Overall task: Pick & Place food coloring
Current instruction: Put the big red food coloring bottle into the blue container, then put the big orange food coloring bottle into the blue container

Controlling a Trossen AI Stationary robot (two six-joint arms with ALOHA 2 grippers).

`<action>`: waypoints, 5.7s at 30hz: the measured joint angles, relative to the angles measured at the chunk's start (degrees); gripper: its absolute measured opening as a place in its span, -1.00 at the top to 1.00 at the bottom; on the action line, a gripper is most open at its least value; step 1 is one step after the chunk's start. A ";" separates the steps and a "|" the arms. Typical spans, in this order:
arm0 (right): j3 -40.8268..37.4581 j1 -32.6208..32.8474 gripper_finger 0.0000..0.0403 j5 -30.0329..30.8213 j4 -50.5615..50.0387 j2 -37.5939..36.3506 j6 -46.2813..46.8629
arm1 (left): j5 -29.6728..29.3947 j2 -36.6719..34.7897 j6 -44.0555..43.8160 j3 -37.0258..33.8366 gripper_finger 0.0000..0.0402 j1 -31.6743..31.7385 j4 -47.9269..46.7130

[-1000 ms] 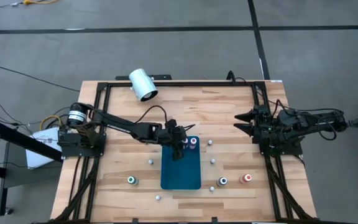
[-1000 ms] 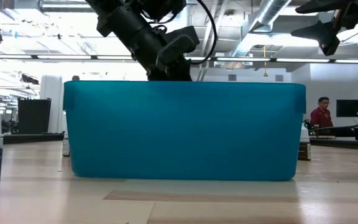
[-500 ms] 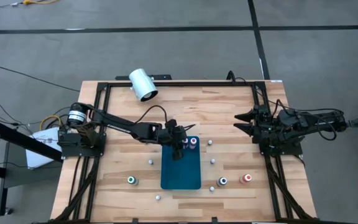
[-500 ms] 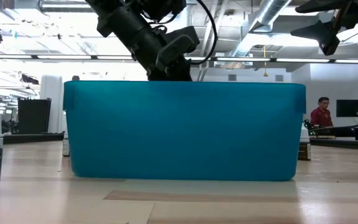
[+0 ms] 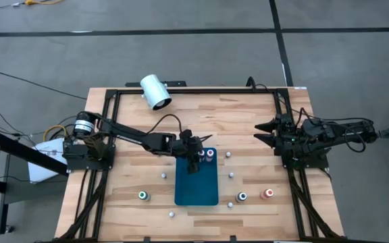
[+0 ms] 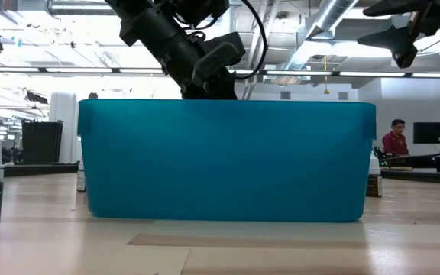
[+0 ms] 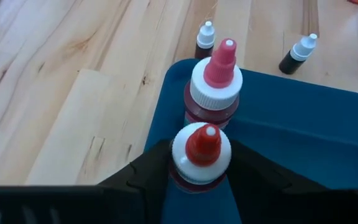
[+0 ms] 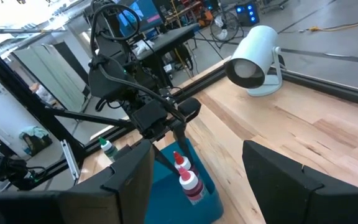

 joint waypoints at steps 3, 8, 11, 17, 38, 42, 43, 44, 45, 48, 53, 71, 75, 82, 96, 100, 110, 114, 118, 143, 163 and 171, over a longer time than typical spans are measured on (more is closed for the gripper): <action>0.00 0.00 -0.17 -0.01 0.00 0.00 -0.01 | 0.12 0.12 0.55 1.14 0.13 -0.02 -1.61; 0.00 0.00 -0.17 -0.01 0.00 0.00 0.00 | -2.92 0.15 2.23 4.23 -0.03 -0.06 -6.99; 0.00 0.00 -0.17 -0.01 0.00 0.00 0.00 | -3.98 0.15 2.43 6.17 -0.06 -0.03 -11.10; 0.00 0.00 -0.17 -0.01 0.00 0.00 -0.01 | -6.33 0.13 3.08 10.70 -0.06 0.00 -20.40; -0.04 0.09 -0.17 -0.18 -0.64 -0.02 -0.01 | -5.92 -11.40 3.87 18.81 -0.06 0.00 -35.33; -0.04 0.09 -0.17 -0.20 -0.57 -0.02 0.01 | -5.97 -17.07 0.53 18.90 -0.06 0.00 -41.31; -0.04 0.09 -0.17 -0.20 -0.59 -0.02 0.09 | -5.96 -18.36 -0.14 18.88 -0.06 0.00 -42.52; -0.04 0.09 -0.17 -0.20 -0.66 0.00 0.23 | -5.97 -19.61 -0.83 18.88 -0.06 -0.01 -43.55; -0.04 0.09 -0.17 -0.20 -0.68 -0.01 0.60 | -6.08 -20.74 -1.43 18.88 -0.06 0.00 -44.60; -0.04 0.09 -0.17 -0.22 -0.70 0.00 1.84 | -6.40 -23.66 -3.16 18.60 -0.06 -0.02 -46.64; -0.04 0.09 -0.17 -0.97 -0.71 -0.04 4.79 | -6.33 -28.12 -4.57 14.88 -0.06 -0.07 -46.98; -0.02 3.29 -0.16 -12.33 3.75 -0.02 7.23 | -2.95 -44.84 -18.30 -12.59 -0.06 -4.08 -30.24; -0.02 6.91 -0.12 -12.33 4.50 -0.02 8.29 | -4.67 -46.65 -21.20 -15.69 -0.06 -5.56 -30.22; -0.02 14.82 0.06 -12.31 5.11 0.00 14.52 | -6.49 -48.08 -25.03 -19.09 -0.06 -7.01 -29.42; 0.00 24.47 0.44 -8.60 5.80 0.06 20.57 | -6.42 -47.98 -25.70 -21.38 -0.06 -7.02 -24.56; 0.02 25.45 0.51 -7.34 5.88 0.58 18.33 | -6.39 -47.98 -26.48 -21.39 -0.06 -7.02 -24.55; 7.66 28.27 0.70 -7.20 2.92 11.32 15.05 | -6.03 -47.95 -27.27 -21.39 -0.06 -7.02 -24.57; 13.93 30.27 0.76 -7.29 -4.04 17.93 16.55 | -6.03 -47.95 -27.70 -21.40 -0.06 -7.02 -24.57; 19.12 32.41 0.80 -7.46 -9.57 23.94 19.58 | -6.03 -47.95 -27.99 -21.38 -0.06 -7.02 -24.57; 28.97 48.20 1.00 -7.64 -30.21 42.77 58.77 | -5.98 -47.93 -26.93 -21.38 -0.06 -7.02 -24.64; 28.96 56.59 1.00 -7.63 -36.49 42.77 69.87 | -6.09 -47.93 -25.39 -21.38 -0.06 -7.02 -24.68; 28.96 56.59 1.00 -7.62 -39.42 45.23 67.67 | -6.03 -47.93 -25.01 -21.38 -0.06 -7.00 -24.79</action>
